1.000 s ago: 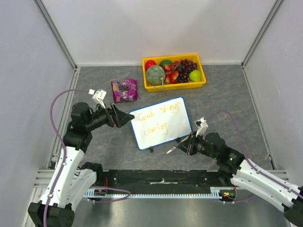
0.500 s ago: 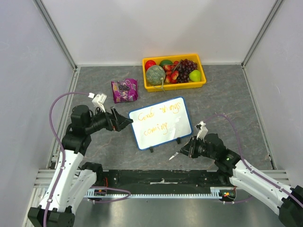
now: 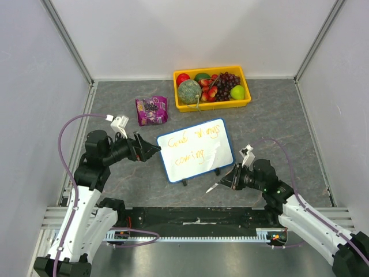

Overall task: Write a sentence on the whiteboard
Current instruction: Put down the whiteboard marker without the cap at the center of the board.

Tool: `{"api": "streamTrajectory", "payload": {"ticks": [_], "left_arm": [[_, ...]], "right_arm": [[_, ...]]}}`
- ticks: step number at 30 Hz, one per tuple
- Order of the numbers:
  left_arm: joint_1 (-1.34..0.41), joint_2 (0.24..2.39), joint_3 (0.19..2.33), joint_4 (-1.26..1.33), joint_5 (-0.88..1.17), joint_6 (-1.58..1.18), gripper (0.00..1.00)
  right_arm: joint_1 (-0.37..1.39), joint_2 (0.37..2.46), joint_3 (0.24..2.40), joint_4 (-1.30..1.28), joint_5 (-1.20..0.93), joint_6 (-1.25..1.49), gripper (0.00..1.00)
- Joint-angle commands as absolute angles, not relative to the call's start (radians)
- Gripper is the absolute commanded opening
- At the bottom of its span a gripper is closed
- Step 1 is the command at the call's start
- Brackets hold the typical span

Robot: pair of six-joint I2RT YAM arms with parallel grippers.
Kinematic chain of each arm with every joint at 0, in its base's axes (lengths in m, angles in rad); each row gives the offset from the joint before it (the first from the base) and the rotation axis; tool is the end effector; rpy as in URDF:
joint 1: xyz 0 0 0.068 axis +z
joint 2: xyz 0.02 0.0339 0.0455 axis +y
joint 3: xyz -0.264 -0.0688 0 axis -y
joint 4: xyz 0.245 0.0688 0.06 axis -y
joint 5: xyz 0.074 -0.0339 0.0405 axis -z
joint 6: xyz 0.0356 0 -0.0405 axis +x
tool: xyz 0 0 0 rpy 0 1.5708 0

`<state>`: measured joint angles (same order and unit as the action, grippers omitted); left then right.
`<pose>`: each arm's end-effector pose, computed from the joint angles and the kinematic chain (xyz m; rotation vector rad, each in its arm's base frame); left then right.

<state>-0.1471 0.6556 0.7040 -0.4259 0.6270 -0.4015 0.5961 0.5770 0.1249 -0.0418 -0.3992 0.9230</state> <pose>0.1435 -0.0424 0.3083 0.1785 1.9884 -0.9672 0.1076 0.0897 0.1538 0.0998 2.3088 1.2802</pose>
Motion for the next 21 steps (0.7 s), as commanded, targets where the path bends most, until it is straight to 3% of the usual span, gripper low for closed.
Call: {"api": "streamTrajectory", "payload": {"ticks": [1,13,21], "left_arm": [[-0.143,0.653,0.704,-0.439,0.611,-0.364,1.00],[-0.147,0.658,0.701,-0.446,0.600,-0.367,1.00],[-0.144,0.660,0.699,-0.445,0.600,-0.370,1.00]], "right_arm": [[0.514,0.623,0.199,-0.008,-0.552,0.833,0.00],[0.030,0.733,0.206,-0.009,-1.098,0.707,0.00],[-0.026,0.764,0.183,0.071,-1.132,0.739,0.00]]}}
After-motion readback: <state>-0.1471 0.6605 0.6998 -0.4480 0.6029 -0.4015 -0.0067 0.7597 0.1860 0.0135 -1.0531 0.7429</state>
